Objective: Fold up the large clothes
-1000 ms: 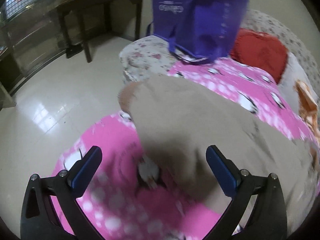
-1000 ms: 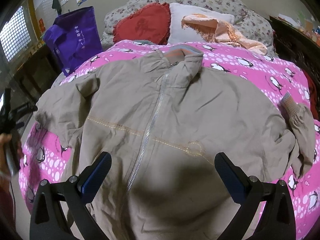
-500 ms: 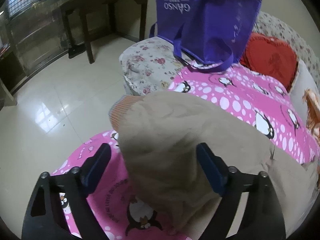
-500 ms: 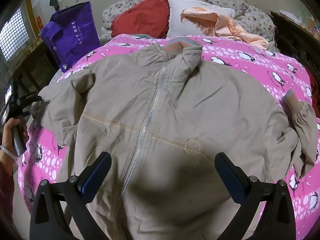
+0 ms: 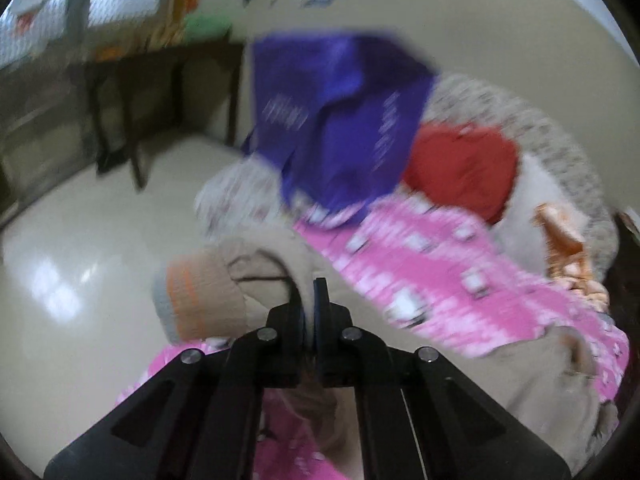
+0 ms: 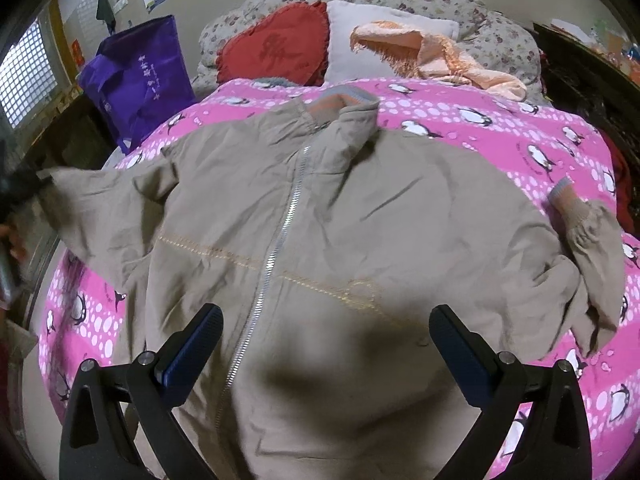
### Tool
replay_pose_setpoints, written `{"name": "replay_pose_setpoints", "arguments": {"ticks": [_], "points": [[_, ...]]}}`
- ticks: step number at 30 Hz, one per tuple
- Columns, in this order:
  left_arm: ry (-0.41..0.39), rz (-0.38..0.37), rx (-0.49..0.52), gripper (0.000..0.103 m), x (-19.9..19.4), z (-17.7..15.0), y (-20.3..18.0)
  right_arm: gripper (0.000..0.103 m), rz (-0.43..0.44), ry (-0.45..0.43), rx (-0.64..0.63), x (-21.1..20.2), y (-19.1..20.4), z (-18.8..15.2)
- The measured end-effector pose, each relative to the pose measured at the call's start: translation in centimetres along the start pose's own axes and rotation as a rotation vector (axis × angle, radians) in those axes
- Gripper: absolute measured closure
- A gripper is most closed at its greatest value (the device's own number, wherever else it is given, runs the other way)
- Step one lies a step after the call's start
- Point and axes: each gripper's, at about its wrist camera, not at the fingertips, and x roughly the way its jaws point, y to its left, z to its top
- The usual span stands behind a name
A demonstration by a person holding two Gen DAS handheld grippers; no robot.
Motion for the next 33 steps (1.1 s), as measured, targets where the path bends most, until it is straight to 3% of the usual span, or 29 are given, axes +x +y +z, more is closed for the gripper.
{"name": "replay_pose_setpoints", "arguments": {"ticks": [4,8,11,15,19,20,22,23,24,26,28,30,33], "points": [[-0.094,-0.117,0.173,0.101,-6.3,1.5,-6.6,0.000,0.000,-0.027,0.026,-1.0,-1.5,0.1],[-0.105,-0.290,0.269,0.101,-10.2,-0.2,-13.8,0.000,-0.010,-0.045,0.054,-1.9,-3.4,0.3],[-0.043,-0.431,0.337,0.101,-10.9,-3.4,-20.1,0.000,-0.031,-0.058,0.077,-2.8,-5.0,0.4],[0.039,-0.523,0.450,0.101,-10.0,-9.6,-27.0,0.000,-0.075,-0.078,0.122,-4.2,-7.9,-0.1],[0.189,-0.611,0.514,0.099,-7.5,-16.7,-31.6,0.000,-0.093,-0.065,0.169,-4.7,-10.5,-0.9],[0.200,-0.610,0.526,0.098,-7.5,-17.9,-32.1,0.000,-0.096,-0.059,0.176,-4.7,-11.0,-1.0],[0.266,-0.640,0.535,0.079,-7.0,-19.8,-32.7,0.000,-0.106,-0.055,0.185,-4.9,-11.6,-1.3],[0.292,-0.656,0.527,0.057,-7.4,-20.3,-32.3,0.000,-0.111,-0.058,0.184,-5.0,-11.7,-1.3],[0.317,-0.674,0.501,0.049,-7.7,-20.5,-31.4,0.000,-0.116,-0.063,0.184,-5.1,-11.8,-1.2],[0.316,-0.698,0.478,0.047,-8.5,-20.3,-29.6,0.000,-0.098,-0.070,0.178,-5.1,-11.7,-1.0],[0.290,-0.671,0.507,0.036,-9.4,-19.2,-27.2,0.000,-0.072,-0.078,0.166,-5.0,-11.3,-0.7],[0.222,-0.579,0.536,0.034,-10.0,-18.4,-24.0,0.000,-0.025,-0.078,0.157,-4.4,-10.8,-0.2],[0.188,-0.459,0.583,0.033,-9.6,-18.5,-20.1,0.000,0.032,-0.064,0.147,-2.8,-9.6,0.6]]}}
